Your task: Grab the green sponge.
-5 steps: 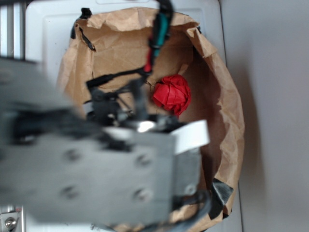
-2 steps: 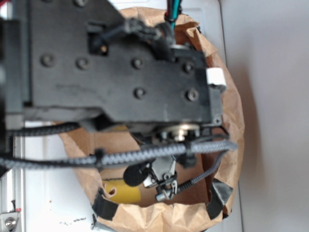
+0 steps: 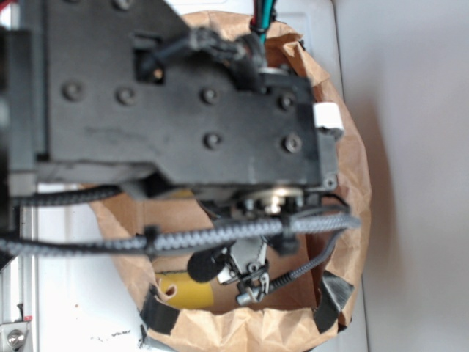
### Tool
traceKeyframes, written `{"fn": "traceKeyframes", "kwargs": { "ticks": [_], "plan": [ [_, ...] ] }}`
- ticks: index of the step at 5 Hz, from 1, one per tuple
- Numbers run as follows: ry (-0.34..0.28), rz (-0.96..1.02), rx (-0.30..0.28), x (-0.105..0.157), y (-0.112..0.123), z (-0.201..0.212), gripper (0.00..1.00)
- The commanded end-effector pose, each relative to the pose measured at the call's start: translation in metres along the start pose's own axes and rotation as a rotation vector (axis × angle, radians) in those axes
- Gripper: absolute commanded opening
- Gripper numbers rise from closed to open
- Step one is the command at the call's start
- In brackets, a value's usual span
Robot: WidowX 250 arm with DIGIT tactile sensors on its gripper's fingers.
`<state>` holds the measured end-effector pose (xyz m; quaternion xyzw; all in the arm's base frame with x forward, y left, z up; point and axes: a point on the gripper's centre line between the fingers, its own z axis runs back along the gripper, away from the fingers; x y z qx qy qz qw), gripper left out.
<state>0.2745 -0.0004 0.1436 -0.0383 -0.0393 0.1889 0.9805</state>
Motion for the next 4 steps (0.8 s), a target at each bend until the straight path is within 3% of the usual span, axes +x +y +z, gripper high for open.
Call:
{"fn": "traceKeyframes", "kwargs": {
  "ticks": [1,2,3,4],
  "plan": [
    [-0.048,0.013,-0.018,0.009,0.005,0.013,1.0],
    [-0.018,0.102,-0.028,0.024,0.008,0.002,1.0],
    [-0.021,0.14,0.001,0.033,0.017,-0.006,1.0],
    [-0.02,0.158,-0.018,0.035,0.024,-0.011,1.0]
  ]
}}
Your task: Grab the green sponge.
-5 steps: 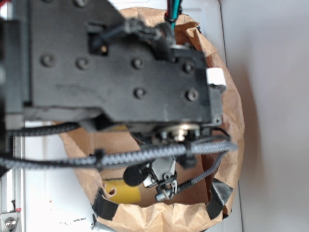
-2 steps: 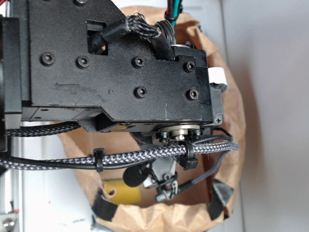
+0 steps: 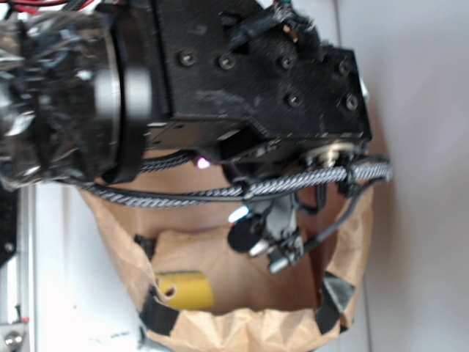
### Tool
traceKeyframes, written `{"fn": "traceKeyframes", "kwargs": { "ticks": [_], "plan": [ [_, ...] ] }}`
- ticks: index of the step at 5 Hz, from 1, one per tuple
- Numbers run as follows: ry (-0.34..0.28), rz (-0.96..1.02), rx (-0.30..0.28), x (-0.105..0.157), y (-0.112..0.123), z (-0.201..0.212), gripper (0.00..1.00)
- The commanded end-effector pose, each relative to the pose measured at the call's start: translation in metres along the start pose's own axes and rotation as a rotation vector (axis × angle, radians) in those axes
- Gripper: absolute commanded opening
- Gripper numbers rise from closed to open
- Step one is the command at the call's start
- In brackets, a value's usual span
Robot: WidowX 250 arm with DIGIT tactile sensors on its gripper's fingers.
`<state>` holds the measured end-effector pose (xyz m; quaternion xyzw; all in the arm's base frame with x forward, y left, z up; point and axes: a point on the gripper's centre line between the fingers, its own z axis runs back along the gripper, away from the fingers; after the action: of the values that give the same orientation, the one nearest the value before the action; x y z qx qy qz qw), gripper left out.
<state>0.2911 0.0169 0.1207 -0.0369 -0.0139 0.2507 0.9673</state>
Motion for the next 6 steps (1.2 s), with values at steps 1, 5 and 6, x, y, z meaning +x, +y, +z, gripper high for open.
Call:
{"fn": "traceKeyframes", "kwargs": {
  "ticks": [1,5,6],
  "plan": [
    [-0.034,0.005,-0.03,0.008,0.018,0.009,1.0],
    [0.06,-0.148,-0.077,-0.003,0.013,-0.021,1.0],
    [0.107,-0.164,-0.108,-0.002,0.016,-0.025,1.0]
  ]
}}
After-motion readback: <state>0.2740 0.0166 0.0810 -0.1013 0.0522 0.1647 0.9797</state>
